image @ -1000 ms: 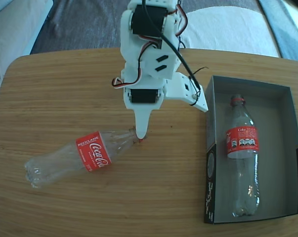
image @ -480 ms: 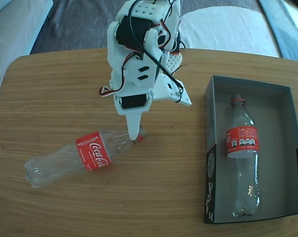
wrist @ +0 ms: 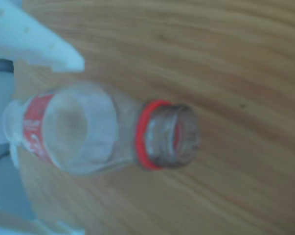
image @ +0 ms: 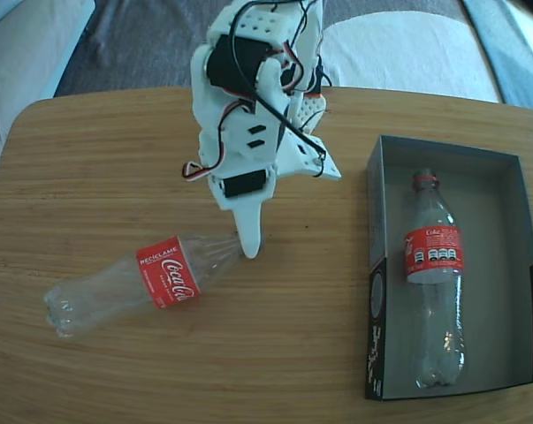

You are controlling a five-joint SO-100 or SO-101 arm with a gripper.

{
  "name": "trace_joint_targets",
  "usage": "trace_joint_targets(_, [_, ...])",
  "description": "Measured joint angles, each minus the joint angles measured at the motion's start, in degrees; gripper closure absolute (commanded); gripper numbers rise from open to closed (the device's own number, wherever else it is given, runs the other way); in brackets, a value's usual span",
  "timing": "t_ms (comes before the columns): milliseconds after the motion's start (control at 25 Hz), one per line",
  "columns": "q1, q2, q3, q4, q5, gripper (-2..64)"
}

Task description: Grasp the bottles and put them in the box.

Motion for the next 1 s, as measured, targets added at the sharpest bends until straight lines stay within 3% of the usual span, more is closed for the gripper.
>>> trace_joint_targets(240, [0.2, -4.3, 0.0, -3.4, -7.0, 21.8])
trace_joint_targets(560, [-0.5, -12.4, -1.6, -4.9, -8.5, 21.8])
trace_joint_targets(1000, [-0.5, -13.7, -1.8, -6.7, -10.3, 20.9])
